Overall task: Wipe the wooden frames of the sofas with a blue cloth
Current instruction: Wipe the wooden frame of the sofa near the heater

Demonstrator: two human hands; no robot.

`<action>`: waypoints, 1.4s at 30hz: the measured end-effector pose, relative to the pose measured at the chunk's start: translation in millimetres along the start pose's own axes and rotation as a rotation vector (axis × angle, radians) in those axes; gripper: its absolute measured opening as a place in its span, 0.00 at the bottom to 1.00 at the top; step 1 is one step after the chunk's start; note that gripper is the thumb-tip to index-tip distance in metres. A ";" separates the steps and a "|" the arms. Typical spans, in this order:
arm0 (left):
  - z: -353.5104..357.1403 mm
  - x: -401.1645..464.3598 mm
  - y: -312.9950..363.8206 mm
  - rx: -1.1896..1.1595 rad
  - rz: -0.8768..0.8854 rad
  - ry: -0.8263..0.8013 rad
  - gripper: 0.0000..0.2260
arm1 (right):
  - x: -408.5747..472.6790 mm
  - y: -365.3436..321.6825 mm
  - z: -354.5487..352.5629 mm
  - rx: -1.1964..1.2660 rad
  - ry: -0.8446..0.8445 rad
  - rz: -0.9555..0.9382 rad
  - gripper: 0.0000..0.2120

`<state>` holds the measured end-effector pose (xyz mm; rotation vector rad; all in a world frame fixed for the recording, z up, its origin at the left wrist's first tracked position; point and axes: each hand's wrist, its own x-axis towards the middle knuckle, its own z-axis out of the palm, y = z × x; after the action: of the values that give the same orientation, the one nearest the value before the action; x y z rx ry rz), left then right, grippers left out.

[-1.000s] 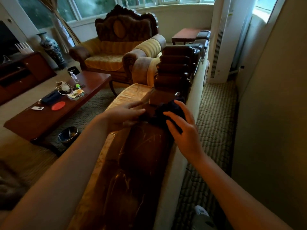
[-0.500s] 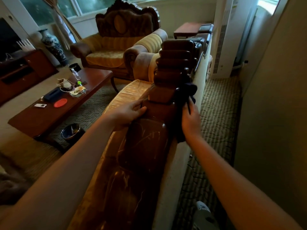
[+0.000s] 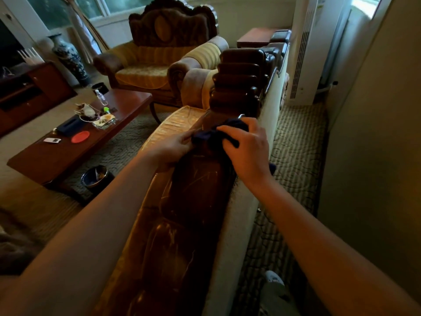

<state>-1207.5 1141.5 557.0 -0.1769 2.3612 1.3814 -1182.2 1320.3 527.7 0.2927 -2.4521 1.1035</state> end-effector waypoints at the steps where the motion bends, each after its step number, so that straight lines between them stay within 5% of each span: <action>1: -1.2 1.2 -0.9 -0.036 -0.019 -0.001 0.19 | -2.1 -4.5 -3.6 -0.080 -0.041 -0.063 0.15; 6: -8.4 3.5 -9.8 -0.283 -0.116 0.139 0.26 | -15.8 -7.7 -24.6 -0.153 -0.166 -0.067 0.15; 10: -8.6 -4.2 -17.5 -0.624 -0.221 0.217 0.18 | 10.6 -49.0 -7.1 -0.411 -0.269 -0.202 0.13; 14: -13.8 -14.6 -24.4 -0.689 -0.226 0.348 0.20 | 19.9 -69.3 13.4 -0.521 -0.344 -0.267 0.13; 17: -17.2 -22.6 -29.2 -0.574 -0.245 0.376 0.17 | 3.8 -33.9 -9.0 -0.389 -0.237 -0.188 0.14; 22: 14.3 -45.3 -4.2 -0.510 -0.177 0.281 0.11 | -52.0 27.2 -14.3 0.271 -0.124 0.175 0.16; 25: 32.5 -49.3 -2.8 -0.629 -0.056 0.421 0.14 | -59.0 34.6 14.3 0.543 -0.054 0.322 0.16; 29: 33.6 -50.2 -16.0 -0.813 -0.045 0.608 0.10 | -62.7 22.3 32.4 0.503 0.047 0.396 0.18; 35: 38.0 -44.5 -23.5 -0.670 0.080 0.701 0.09 | -173.4 -11.6 39.3 0.446 0.031 0.233 0.20; 42: 41.6 -50.4 -27.5 -0.575 0.209 0.773 0.09 | -34.0 13.3 28.7 0.588 0.132 0.332 0.18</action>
<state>-1141.7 1158.9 536.8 -0.7588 2.4965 2.4141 -1165.5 1308.0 486.1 -0.0220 -2.0543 1.9144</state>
